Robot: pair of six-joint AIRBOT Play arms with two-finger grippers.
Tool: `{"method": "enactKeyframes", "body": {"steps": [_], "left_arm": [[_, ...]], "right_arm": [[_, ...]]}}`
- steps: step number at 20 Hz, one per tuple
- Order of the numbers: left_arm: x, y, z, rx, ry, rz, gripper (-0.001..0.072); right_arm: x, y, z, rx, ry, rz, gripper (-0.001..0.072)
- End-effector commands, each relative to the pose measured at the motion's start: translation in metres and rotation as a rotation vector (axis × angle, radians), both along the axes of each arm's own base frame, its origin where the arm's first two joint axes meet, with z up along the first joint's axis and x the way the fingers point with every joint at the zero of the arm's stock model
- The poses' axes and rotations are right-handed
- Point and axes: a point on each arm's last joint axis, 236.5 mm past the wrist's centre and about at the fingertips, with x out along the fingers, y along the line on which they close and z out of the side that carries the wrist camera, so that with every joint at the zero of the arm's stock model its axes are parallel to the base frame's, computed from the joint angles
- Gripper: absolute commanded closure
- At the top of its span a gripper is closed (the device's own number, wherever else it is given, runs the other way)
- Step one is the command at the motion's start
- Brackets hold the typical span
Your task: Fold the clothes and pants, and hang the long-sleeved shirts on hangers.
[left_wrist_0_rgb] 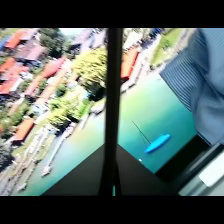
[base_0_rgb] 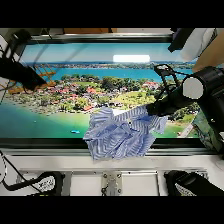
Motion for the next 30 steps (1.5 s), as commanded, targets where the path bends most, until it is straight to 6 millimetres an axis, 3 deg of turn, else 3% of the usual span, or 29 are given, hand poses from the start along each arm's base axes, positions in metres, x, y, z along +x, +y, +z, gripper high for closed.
{"method": "enactKeyframes", "body": {"steps": [1, 3, 9, 13, 15, 20, 25, 30], "left_arm": [[-0.057, -0.021, -0.026, 0.003, 0.136, -0.181, 0.0695], [-0.083, -0.025, -0.037, 0.014, 0.147, -0.331, 0.0696], [-0.162, -0.043, -0.053, 0.000, 0.132, -0.461, 0.0696], [-0.204, -0.059, -0.065, 0.015, 0.105, -0.531, 0.0696], [-0.215, -0.069, -0.074, 0.027, 0.065, -0.574, 0.0695], [-0.205, -0.088, -0.090, 0.037, -0.011, -0.597, 0.0695], [-0.177, -0.100, -0.107, 0.013, 0.083, -0.626, 0.0696], [-0.142, -0.125, -0.133, 0.002, 0.159, -0.682, 0.0696]], "right_arm": [[0.000, 0.000, 0.000, 0.000, 0.001, 0.001, 0.0691], [0.000, 0.000, 0.000, 0.000, 0.001, 0.001, 0.0691], [0.000, 0.000, 0.000, 0.000, 0.001, 0.001, 0.0691], [0.000, 0.000, 0.000, 0.000, 0.001, 0.000, 0.0691], [0.000, 0.000, 0.000, 0.000, 0.001, 0.001, 0.0691], [0.000, 0.000, 0.000, 0.000, 0.001, 0.001, 0.0691], [0.000, 0.000, 0.000, 0.000, 0.001, 0.001, 0.0691], [0.000, 0.000, 0.000, 0.000, 0.001, 0.001, 0.0691]]}}
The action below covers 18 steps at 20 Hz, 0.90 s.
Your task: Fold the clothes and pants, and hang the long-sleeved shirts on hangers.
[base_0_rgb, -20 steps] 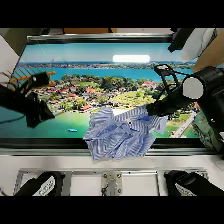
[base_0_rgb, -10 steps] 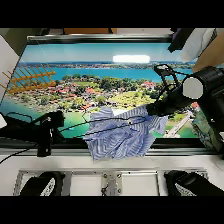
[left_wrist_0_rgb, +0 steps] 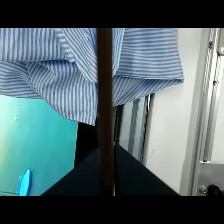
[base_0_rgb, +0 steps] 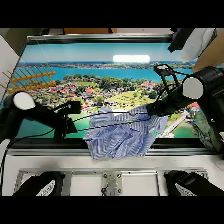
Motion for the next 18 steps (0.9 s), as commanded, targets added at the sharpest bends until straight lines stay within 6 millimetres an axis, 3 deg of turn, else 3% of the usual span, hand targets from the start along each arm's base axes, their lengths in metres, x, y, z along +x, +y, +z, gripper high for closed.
{"method": "enactKeyframes", "body": {"steps": [1, 3, 7, 10, 12, 18], "left_arm": [[0.027, -0.015, -0.016, 0.001, 0.013, -0.009, 0.0696], [0.039, -0.020, -0.021, 0.000, 0.004, -0.007, 0.0696], [0.038, -0.030, -0.036, -0.009, 0.058, -0.018, 0.0696], [0.043, -0.049, -0.031, -0.112, 0.086, 0.022, 0.0696], [0.047, -0.052, -0.032, -0.118, 0.075, 0.023, 0.0696], [0.036, -0.068, -0.032, -0.123, 0.053, -0.068, 0.0697]], "right_arm": [[0.000, 0.000, 0.000, 0.000, 0.001, 0.000, 0.0691], [0.000, 0.000, 0.000, 0.000, 0.001, 0.000, 0.0691], [0.004, 0.002, 0.001, 0.008, -0.017, 0.000, 0.0691], [0.002, 0.004, 0.001, 0.015, -0.010, 0.002, 0.0691], [0.004, 0.007, 0.003, 0.020, -0.024, 0.043, 0.0691], [0.023, 0.005, 0.041, 0.032, -0.149, 0.037, 0.0692]]}}
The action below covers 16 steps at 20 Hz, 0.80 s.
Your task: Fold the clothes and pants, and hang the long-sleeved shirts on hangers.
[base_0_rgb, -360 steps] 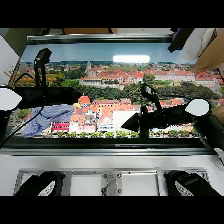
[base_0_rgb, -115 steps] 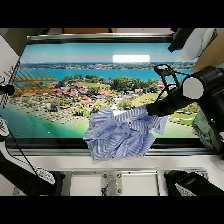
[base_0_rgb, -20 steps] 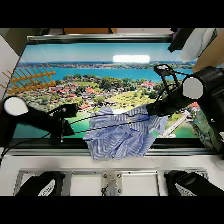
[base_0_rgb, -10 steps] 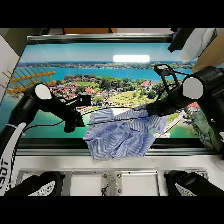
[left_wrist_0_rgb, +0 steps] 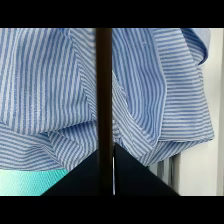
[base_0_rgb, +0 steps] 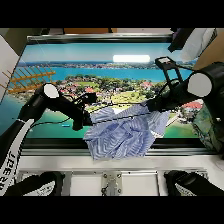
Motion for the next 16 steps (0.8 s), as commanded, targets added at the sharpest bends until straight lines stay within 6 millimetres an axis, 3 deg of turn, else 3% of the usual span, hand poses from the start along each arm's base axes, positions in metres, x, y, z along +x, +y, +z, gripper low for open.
{"method": "enactKeyframes", "body": {"steps": [1, 6, 10, 16], "left_arm": [[-0.004, -0.008, 0.000, -0.008, -0.011, -0.033, 0.0696], [-0.004, -0.012, 0.003, -0.025, -0.009, -0.028, 0.0696], [0.001, -0.013, 0.002, -0.027, -0.027, -0.016, 0.0696], [0.001, -0.013, 0.002, -0.027, -0.026, -0.016, 0.0696]], "right_arm": [[0.009, -0.001, 0.016, 0.004, -0.054, -0.002, 0.0692], [0.005, 0.019, 0.021, 0.018, -0.064, 0.049, 0.0692], [-0.009, 0.068, 0.021, 0.026, -0.060, 0.178, 0.0692], [-0.012, 0.154, 0.022, 0.094, -0.104, 0.297, 0.0692]]}}
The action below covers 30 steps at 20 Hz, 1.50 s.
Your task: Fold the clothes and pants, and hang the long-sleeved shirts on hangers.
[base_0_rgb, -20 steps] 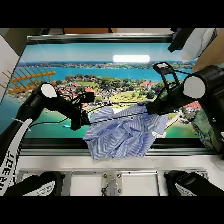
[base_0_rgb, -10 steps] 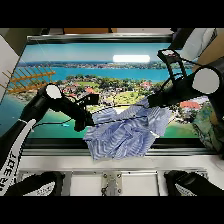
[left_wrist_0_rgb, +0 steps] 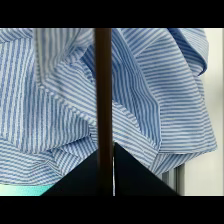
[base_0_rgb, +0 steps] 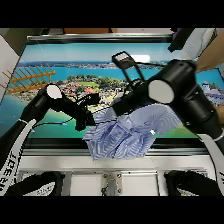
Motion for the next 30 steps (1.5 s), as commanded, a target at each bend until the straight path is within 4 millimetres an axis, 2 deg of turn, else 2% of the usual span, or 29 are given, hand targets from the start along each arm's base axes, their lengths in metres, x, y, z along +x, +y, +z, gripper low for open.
{"method": "enactKeyframes", "body": {"steps": [1, 3, 9, 10, 12, 13, 15, 16, 18, 20, 22, 24, 26, 28, 30], "left_arm": [[0.000, 0.000, 0.000, 0.000, 0.000, 0.001, 0.0696], [0.000, 0.000, 0.000, 0.000, 0.001, 0.001, 0.0696], [0.000, 0.000, 0.000, 0.000, 0.000, 0.001, 0.0695], [0.000, 0.000, 0.000, 0.000, 0.000, 0.001, 0.0696], [0.000, 0.000, 0.000, 0.000, 0.000, 0.001, 0.0695], [0.000, 0.000, 0.000, 0.000, 0.001, 0.001, 0.0695], [0.000, 0.000, 0.000, 0.000, 0.000, 0.001, 0.0695], [0.000, 0.000, 0.000, 0.001, 0.000, 0.001, 0.0695], [0.000, 0.000, 0.000, 0.001, 0.000, 0.001, 0.0695], [0.000, 0.000, 0.000, 0.001, 0.000, 0.001, 0.0695], [0.000, 0.000, 0.000, 0.001, 0.000, 0.001, 0.0695], [0.000, 0.000, 0.000, 0.001, 0.000, 0.001, 0.0695], [0.001, 0.000, 0.000, 0.001, -0.002, 0.002, 0.0695], [0.001, 0.000, 0.000, 0.001, -0.001, 0.002, 0.0695], [0.001, 0.000, 0.000, 0.001, -0.001, 0.002, 0.0694]], "right_arm": [[-0.005, 0.032, -0.006, 0.019, -0.002, 0.041, 0.0692], [-0.008, 0.040, -0.008, 0.036, 0.015, 0.049, 0.0692], [-0.011, 0.042, -0.008, 0.048, 0.028, 0.056, 0.0679], [-0.012, 0.042, -0.009, 0.046, 0.029, 0.056, 0.0635], [-0.014, 0.039, -0.009, 0.037, 0.035, 0.059, 0.0113], [-0.019, 0.032, -0.007, 0.014, 0.045, 0.076, 0.0112], [-0.037, 0.007, 0.001, -0.071, 0.076, 0.173, 0.0111], [-0.039, -0.005, 0.006, -0.088, 0.077, 0.216, 0.0111], [-0.042, -0.015, 0.014, -0.064, 0.081, 0.284, 0.0111], [-0.047, -0.015, 0.026, 0.029, 0.089, 0.397, 0.0111], [-0.035, -0.020, 0.035, 0.120, 0.085, 0.408, 0.0111], [-0.021, -0.035, 0.035, 0.137, 0.092, 0.338, 0.0111], [-0.015, -0.042, 0.035, 0.137, 0.091, 0.312, 0.0111], [-0.016, -0.040, 0.037, 0.152, 0.091, 0.315, 0.0111], [-0.016, -0.034, 0.041, 0.128, -0.022, 0.546, 0.0110]]}}
